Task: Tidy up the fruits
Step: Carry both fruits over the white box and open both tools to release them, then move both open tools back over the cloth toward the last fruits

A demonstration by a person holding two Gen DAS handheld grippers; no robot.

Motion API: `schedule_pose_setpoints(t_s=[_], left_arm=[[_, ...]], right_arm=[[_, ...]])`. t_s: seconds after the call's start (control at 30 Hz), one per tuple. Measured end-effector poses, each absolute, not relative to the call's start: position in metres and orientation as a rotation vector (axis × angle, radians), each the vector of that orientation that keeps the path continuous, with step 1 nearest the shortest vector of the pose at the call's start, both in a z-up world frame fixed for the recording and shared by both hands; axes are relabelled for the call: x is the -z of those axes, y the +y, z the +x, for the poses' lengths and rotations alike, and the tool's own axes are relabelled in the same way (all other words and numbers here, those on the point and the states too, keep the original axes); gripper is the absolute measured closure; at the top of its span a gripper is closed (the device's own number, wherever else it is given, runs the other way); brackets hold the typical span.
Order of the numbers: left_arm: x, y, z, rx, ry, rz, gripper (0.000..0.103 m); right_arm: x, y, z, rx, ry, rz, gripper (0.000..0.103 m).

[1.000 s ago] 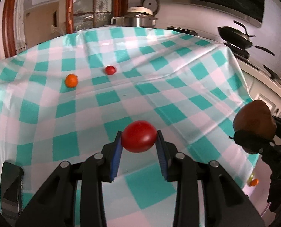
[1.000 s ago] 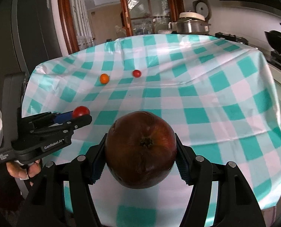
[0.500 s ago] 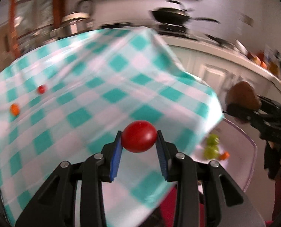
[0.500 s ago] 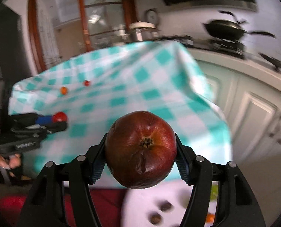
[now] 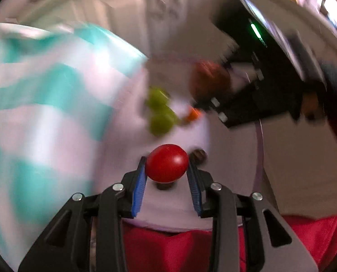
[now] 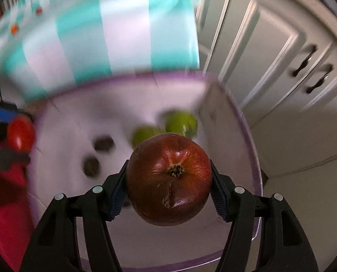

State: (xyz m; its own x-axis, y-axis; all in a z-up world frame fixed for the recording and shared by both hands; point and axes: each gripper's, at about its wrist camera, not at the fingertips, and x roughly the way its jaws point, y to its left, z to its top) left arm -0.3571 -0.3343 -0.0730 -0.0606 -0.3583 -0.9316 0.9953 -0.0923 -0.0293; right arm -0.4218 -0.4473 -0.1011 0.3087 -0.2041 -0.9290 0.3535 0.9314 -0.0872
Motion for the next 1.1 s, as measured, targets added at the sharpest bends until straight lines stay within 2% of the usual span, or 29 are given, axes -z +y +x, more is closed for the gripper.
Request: schedule_pose_setpoints(t_s=[0.23, 0.4, 0.77, 0.83, 0.9, 0.97, 1.0, 1.1], left_arm=[[0.161, -0.357, -0.394, 1.546, 1.006, 1.244, 0.068], [0.199, -0.352, -0.413, 1.539, 0.942, 1.453, 0.068], [0.216, -0.356, -0.413, 1.498, 0.906, 1.514, 0.065], [0.215, -0.356, -0.413, 1.494, 0.898, 1.502, 0.057], [0.211, -0.349, -0.418, 1.492, 0.867, 1.480, 0.039], [0.204, -0.346, -0.417, 1.498, 0.825, 1.452, 0.030], [0.200, -0.344, -0.417, 1.500, 0.802, 1.438, 0.027], [0.178, -0.334, -0.415, 1.511, 0.696, 1.362, 0.025]], right_arm=[[0.157, -0.478, -0.396, 0.384, 1.377, 0.122, 0.041], [0.187, -0.492, -0.383, 0.381, 1.475, 0.158, 0.041], [0.190, -0.512, -0.371, 0.426, 1.443, 0.292, 0.041], [0.189, -0.515, -0.374, 0.433, 1.438, 0.318, 0.041], [0.187, -0.518, -0.378, 0.446, 1.435, 0.326, 0.040], [0.184, -0.518, -0.384, 0.461, 1.431, 0.344, 0.040], [0.181, -0.518, -0.389, 0.470, 1.429, 0.360, 0.040], [0.173, -0.515, -0.399, 0.503, 1.433, 0.361, 0.038]])
